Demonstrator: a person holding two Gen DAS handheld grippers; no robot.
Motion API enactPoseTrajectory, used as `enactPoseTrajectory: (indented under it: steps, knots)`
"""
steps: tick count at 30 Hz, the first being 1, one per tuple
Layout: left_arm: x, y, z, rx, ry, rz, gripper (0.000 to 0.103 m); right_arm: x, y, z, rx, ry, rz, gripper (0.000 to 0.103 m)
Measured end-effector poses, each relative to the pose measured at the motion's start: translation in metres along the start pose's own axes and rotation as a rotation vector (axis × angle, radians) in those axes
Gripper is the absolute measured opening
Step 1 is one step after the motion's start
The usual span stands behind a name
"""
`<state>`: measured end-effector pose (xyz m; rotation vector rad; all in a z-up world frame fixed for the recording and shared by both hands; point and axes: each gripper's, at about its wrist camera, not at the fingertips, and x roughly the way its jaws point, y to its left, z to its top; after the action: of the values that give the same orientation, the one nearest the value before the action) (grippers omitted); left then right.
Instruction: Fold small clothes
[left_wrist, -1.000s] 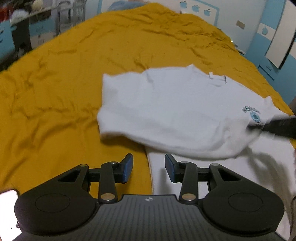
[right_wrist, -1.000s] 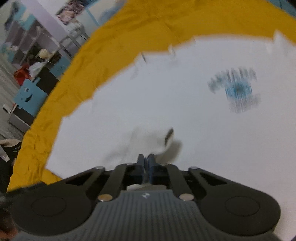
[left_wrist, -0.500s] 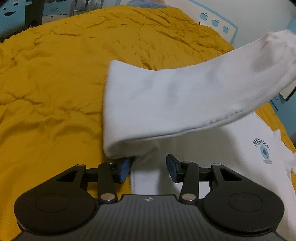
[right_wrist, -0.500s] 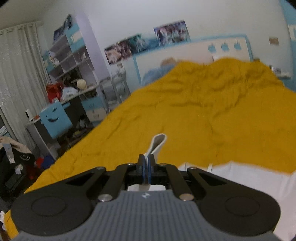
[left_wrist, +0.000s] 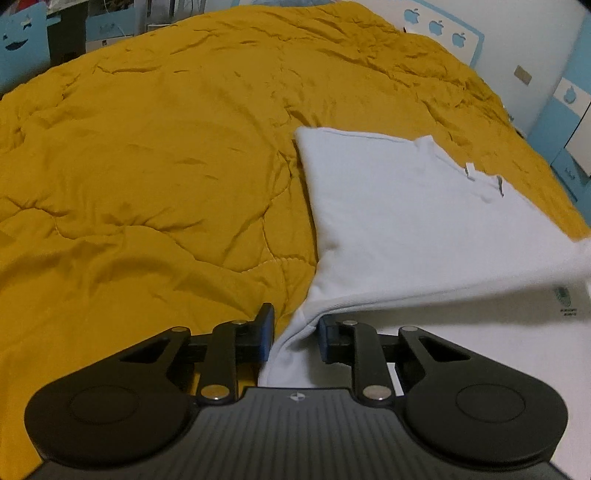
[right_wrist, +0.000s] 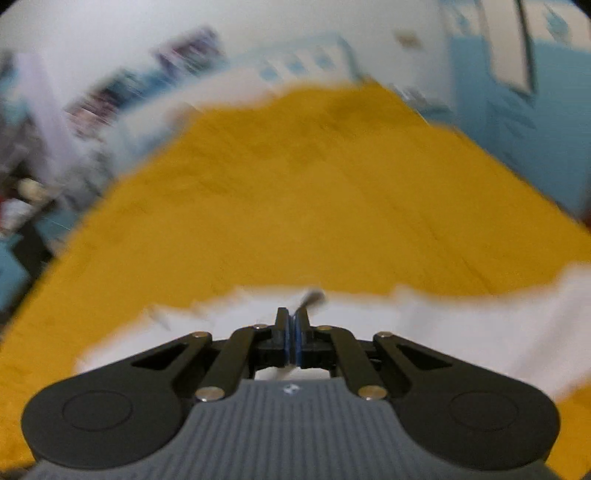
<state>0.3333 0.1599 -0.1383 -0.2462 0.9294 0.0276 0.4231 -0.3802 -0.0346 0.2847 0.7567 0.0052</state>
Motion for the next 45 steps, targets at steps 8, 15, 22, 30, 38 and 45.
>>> enactPoseTrajectory:
  steps: [8, 15, 22, 30, 38, 45]
  knots:
    - [-0.007, 0.001, -0.005, 0.011, 0.024, 0.009, 0.027, 0.055, -0.067, -0.075, 0.048, 0.117, -0.024, 0.000]
    - [-0.021, -0.005, -0.010, 0.033, 0.033, 0.060, 0.029, 0.052, -0.087, -0.073, 0.074, 0.130, -0.050, 0.000]
    - [-0.059, -0.005, -0.014, 0.038, 0.020, 0.041, 0.032, 0.000, -0.091, -0.082, 0.030, 0.147, -0.036, 0.010]
    - [-0.098, -0.030, -0.006, 0.023, -0.079, 0.077, 0.037, -0.077, -0.132, -0.074, 0.008, 0.163, -0.056, 0.033]
    - [-0.093, -0.066, 0.002, 0.029, -0.133, 0.067, 0.041, -0.131, -0.205, -0.059, 0.022, 0.136, -0.212, 0.053]
    - [-0.063, -0.075, 0.002, -0.014, -0.119, 0.083, 0.041, -0.130, -0.270, -0.056, 0.151, 0.050, -0.291, 0.067]
